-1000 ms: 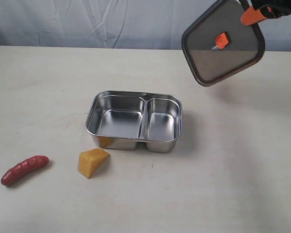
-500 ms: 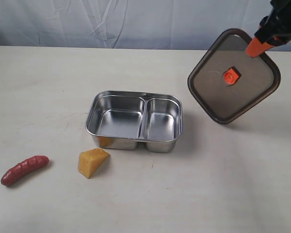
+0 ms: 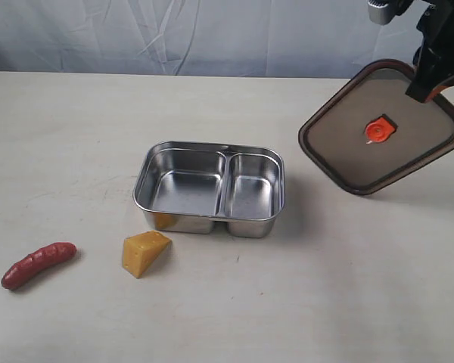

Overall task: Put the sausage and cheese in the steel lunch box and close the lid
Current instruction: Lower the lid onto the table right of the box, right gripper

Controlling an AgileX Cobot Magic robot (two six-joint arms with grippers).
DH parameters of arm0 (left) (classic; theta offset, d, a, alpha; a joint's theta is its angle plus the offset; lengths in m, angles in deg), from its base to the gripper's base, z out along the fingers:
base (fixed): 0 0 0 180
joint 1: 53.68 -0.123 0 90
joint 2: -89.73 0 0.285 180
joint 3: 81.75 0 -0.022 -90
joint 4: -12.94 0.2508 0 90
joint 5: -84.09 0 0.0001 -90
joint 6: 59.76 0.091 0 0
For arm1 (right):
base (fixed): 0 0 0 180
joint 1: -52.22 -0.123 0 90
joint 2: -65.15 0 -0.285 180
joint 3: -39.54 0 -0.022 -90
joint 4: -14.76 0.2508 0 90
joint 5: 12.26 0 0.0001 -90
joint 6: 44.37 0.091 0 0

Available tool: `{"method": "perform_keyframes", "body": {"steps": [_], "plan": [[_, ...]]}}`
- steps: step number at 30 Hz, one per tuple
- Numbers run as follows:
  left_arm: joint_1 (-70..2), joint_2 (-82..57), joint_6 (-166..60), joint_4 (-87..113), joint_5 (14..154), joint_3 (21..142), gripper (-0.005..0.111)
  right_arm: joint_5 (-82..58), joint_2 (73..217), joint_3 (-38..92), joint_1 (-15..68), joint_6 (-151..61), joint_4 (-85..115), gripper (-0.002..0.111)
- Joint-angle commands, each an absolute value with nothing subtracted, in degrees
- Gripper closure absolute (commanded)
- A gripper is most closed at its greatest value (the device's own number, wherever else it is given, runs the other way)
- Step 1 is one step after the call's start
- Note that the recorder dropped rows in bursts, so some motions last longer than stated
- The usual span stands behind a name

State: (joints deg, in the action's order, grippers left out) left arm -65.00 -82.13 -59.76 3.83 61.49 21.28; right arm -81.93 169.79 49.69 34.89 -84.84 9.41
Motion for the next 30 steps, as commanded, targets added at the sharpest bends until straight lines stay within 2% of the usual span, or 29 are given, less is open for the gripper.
{"method": "perform_keyframes", "body": {"steps": [1,10,19,30], "plan": [[-65.0,-82.5,-59.8,4.0,62.2,21.0,0.107,-81.1,169.6,49.4,34.5,-84.3,6.9,0.109],[-65.0,-82.5,-59.8,4.0,62.2,21.0,0.107,-82.2,169.2,46.1,32.2,-84.7,22.9,0.109],[-65.0,-82.5,-59.8,4.0,62.2,21.0,0.107,-82.2,169.2,36.2,27.6,-83.0,23.7,0.109],[-65.0,-82.5,-59.8,4.0,62.2,21.0,0.107,-82.2,169.2,26.7,27.6,-83.1,26.0,0.109]]}}
